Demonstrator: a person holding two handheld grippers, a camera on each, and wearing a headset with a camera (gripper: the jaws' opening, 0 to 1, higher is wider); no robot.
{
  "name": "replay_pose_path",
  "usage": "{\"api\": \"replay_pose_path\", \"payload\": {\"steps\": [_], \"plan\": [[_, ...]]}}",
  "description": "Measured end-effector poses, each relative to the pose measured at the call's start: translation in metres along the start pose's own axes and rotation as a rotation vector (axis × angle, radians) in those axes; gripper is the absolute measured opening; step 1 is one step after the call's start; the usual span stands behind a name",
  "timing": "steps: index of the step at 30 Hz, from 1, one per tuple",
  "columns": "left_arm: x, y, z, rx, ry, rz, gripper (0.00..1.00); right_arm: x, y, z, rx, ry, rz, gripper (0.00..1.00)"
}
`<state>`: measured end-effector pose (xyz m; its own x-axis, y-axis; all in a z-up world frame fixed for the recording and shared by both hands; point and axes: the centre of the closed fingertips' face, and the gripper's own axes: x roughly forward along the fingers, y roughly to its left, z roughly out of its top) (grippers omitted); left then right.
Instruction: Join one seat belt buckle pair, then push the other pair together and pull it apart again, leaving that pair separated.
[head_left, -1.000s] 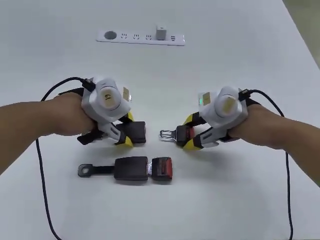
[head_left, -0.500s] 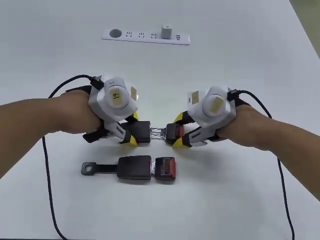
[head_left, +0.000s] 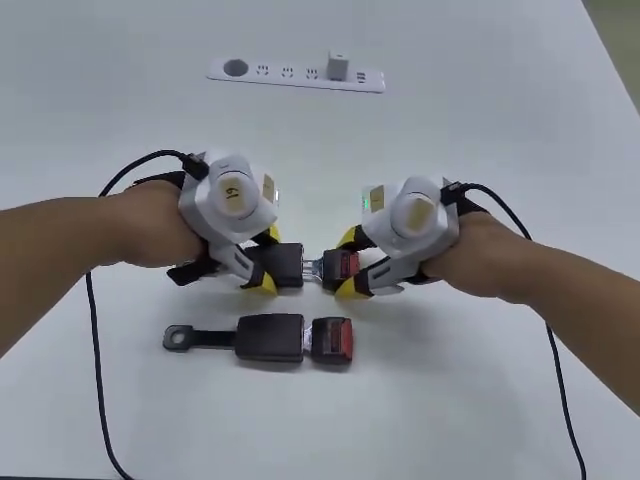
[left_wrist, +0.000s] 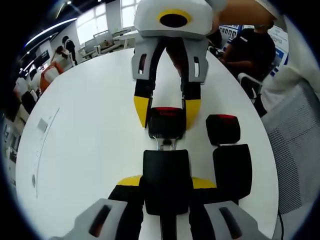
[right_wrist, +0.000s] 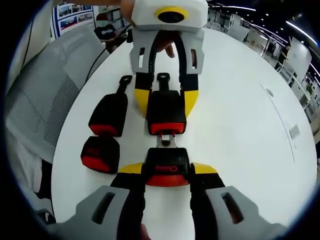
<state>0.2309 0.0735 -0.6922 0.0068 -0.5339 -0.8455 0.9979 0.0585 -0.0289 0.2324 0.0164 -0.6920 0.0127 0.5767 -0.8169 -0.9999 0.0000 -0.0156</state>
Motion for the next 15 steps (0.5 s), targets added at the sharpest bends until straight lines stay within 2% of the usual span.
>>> {"api": "replay_pose_path", "payload": {"steps": [15], "plan": [[0.0006,-0.0001,0.0011,0.010,-0.001,-0.004,0.34,0.0042,-0.0020,0.0034,-0.005,0.019,0.006,0.31]]}}
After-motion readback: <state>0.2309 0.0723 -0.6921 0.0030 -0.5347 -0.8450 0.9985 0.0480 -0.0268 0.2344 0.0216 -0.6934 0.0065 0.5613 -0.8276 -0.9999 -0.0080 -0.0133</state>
